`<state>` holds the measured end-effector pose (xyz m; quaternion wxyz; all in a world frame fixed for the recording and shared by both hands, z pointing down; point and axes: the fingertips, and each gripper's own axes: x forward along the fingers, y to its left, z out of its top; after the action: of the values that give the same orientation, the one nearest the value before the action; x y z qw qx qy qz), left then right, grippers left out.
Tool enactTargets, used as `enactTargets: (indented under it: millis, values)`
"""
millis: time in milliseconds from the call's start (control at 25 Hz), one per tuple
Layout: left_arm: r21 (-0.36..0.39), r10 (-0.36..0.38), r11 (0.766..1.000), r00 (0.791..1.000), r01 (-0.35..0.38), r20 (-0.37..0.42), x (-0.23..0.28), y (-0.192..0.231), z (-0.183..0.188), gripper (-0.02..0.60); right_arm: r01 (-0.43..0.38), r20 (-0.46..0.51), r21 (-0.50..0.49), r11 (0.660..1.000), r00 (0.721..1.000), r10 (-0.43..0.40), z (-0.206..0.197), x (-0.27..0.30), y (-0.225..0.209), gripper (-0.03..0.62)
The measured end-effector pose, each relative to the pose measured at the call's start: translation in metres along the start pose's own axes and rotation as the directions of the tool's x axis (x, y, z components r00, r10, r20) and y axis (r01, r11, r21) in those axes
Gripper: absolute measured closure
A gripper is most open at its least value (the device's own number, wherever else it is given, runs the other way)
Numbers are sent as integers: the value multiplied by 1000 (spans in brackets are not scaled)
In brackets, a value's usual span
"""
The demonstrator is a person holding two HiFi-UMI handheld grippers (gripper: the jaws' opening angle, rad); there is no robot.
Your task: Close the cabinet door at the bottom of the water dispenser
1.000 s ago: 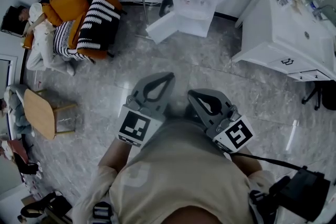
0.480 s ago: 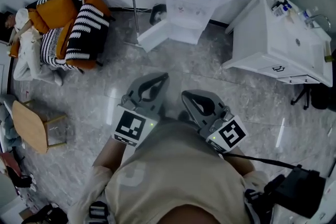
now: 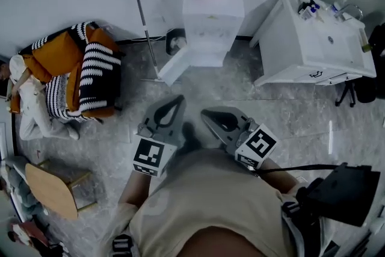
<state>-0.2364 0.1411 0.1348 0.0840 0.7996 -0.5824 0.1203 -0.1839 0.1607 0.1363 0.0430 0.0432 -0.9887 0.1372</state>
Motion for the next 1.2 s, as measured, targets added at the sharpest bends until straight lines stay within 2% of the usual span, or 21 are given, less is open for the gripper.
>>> enactTargets:
  millis: [280,440,640,800,920,1200]
  values:
    - [-13,-30,999,999,30,22,-5,46,2,591,-3,-32,67,998,999,5,-1,57,-7,583]
    - [-36,-56,998,998,56,2,-9,59,-9,591,2,-59,104,995,998,4,-7,75,-9,583]
    - [-10,-108,994,994,109,16,-1,72,-2,591,42,-51,115,992,998,-36,-1,88,-21,583]
    - [10,-147,989,989,147,-8,5,74,-5,591,33,-55,187,982,998,-23,-7,96,-24,583]
    - [10,-151,988,988,152,-19,14,79,-3,591,5,-66,213,977,998,10,-7,103,-30,583]
    - [8,-133,991,989,134,-63,44,81,2,591,-18,-43,273,962,999,31,-4,100,-63,583]
